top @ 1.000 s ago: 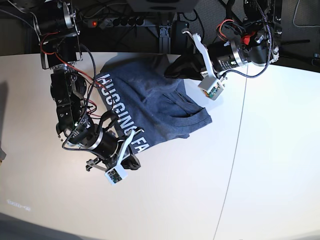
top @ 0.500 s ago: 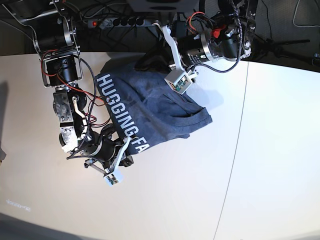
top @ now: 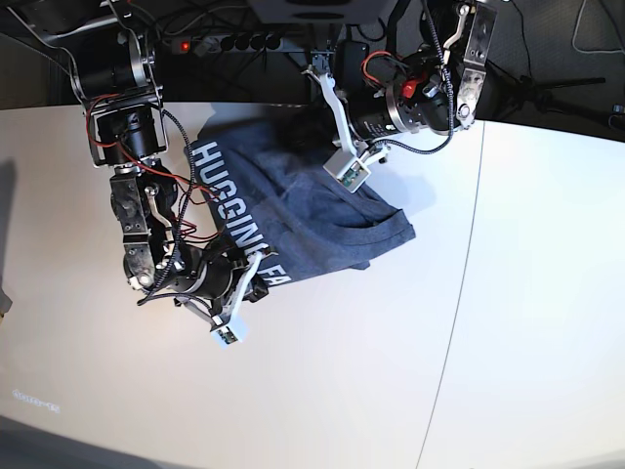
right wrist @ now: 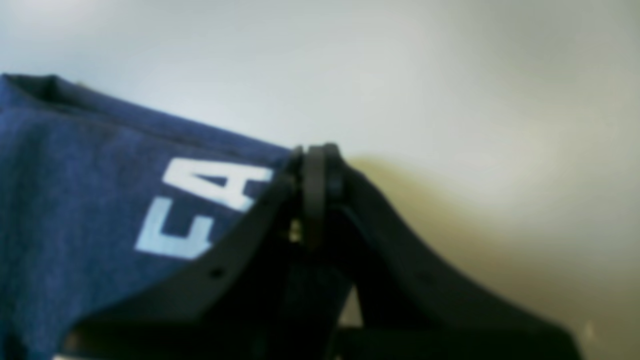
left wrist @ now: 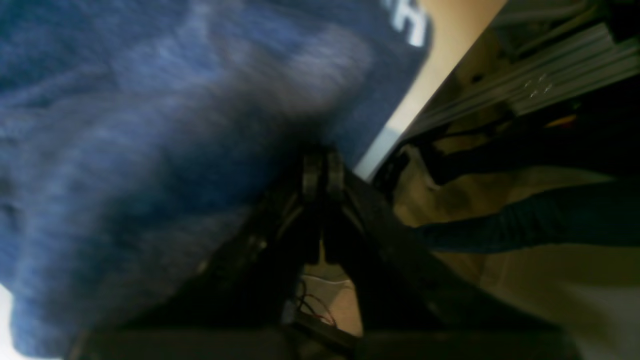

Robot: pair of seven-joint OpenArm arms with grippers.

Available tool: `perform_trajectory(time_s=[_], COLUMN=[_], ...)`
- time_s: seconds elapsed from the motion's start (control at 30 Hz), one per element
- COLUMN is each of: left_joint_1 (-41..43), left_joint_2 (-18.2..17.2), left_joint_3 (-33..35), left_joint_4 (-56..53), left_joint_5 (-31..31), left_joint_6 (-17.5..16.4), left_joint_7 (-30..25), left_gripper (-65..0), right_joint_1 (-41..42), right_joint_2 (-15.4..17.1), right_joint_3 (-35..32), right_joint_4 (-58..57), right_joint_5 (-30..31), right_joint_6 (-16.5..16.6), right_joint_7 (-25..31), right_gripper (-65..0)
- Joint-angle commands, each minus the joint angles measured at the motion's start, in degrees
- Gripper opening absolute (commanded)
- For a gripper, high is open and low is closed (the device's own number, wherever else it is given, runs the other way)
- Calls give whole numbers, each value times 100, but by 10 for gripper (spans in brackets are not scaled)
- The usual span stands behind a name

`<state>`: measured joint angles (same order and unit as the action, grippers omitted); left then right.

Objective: Fold the T-shirt properly
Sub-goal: 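Rotate the folded bundle with both grippers so the print faces up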

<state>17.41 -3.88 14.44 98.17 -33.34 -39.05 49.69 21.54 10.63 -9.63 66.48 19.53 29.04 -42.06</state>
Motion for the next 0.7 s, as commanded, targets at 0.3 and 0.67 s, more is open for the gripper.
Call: perform_trajectory(time_s=[0.3,0.67], left_joint_1=[-254,-999], left_joint_2=[-472,-1152], left_joint_3=[-1121,-1375], left_joint_4=[-76,-223], left_joint_5=[105,103], left_joint_6=[-95,-95], left_joint_7=[-236,-387], left_gripper=[-650,-650], right_joint_1=[-901,-2369], right_joint_2=[879,931], right_joint_3=[24,42], right_joint_4=[1185,2531], right_joint_5=[715,981], right_joint_6=[232,232], right_joint_7=[17,-26], right_gripper=[-650,-650])
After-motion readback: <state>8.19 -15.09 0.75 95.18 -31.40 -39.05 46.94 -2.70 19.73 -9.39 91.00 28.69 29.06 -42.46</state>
